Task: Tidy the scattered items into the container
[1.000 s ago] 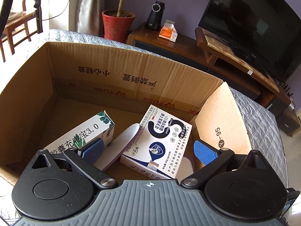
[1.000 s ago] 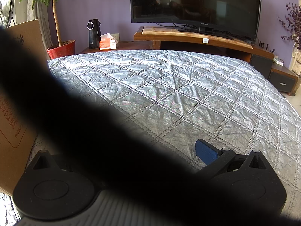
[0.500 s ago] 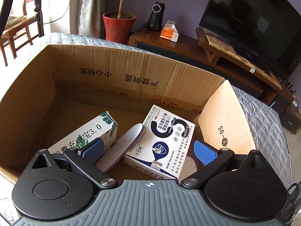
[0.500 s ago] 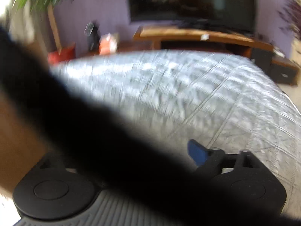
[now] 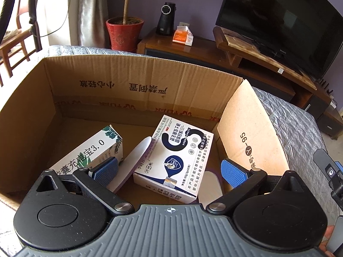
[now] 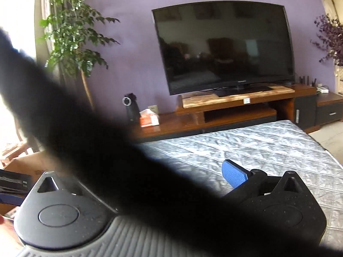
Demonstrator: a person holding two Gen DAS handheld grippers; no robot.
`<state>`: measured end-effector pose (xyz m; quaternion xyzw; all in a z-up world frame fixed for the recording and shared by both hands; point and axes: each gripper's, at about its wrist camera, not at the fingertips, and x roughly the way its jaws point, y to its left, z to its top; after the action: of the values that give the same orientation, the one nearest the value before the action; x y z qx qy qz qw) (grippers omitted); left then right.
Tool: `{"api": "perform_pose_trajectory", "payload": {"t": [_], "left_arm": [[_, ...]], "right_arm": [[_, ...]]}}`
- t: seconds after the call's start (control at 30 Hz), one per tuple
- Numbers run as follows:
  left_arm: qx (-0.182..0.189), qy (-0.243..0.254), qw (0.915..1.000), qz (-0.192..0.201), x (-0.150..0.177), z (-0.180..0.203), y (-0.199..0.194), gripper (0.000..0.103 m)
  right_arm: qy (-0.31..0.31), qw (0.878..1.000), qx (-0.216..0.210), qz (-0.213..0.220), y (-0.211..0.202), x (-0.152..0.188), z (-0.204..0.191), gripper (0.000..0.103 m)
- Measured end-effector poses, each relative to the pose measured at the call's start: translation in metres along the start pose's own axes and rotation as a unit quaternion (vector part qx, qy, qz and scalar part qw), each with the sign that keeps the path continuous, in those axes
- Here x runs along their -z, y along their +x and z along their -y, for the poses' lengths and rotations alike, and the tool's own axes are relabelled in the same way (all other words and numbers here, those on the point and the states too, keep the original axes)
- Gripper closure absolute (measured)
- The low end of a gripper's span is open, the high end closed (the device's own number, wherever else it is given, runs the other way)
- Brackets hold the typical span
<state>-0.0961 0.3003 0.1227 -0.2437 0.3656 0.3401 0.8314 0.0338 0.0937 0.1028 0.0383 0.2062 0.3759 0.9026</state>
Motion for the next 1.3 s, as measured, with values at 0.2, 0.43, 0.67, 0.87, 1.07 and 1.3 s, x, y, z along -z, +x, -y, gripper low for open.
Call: {"api": "perform_pose_trajectory", "payload": {"t": [0.2, 0.43, 0.67, 0.87, 1.07, 1.3], "left_arm": [[0.000, 0.009, 1.0000, 0.002, 0.003, 0.005, 0.001, 0.000], [-0.010, 0.014, 0.9996, 0.024, 0.005, 0.008, -0.004, 0.000], [-0.010, 0.037, 0.9984, 0.042, 0.008, 0.017, -0.009, 0.000], [-0.007, 0.045, 0.9981, 0.042, 0.010, 0.021, -0.008, 0.000], [-0.008, 0.047, 0.9981, 0.040, 0.012, 0.023, -0.006, 0.000], [-0.008, 0.046, 0.9981, 0.039, 0.012, 0.023, -0.006, 0.000]], "right_arm": [[-0.012, 1.000, -0.021, -0.005, -0.003, -0.002, -0.014, 0.001], [-0.036, 0.999, -0.037, -0.005, -0.006, -0.001, -0.028, 0.001], [-0.035, 0.998, -0.047, -0.007, -0.007, 0.001, -0.031, 0.001], [-0.036, 0.998, -0.051, -0.007, -0.007, 0.001, -0.032, 0.001], [-0.036, 0.998, -0.053, -0.009, -0.006, 0.002, -0.033, 0.001], [-0.035, 0.998, -0.054, -0.010, -0.006, 0.002, -0.035, 0.001]]}}
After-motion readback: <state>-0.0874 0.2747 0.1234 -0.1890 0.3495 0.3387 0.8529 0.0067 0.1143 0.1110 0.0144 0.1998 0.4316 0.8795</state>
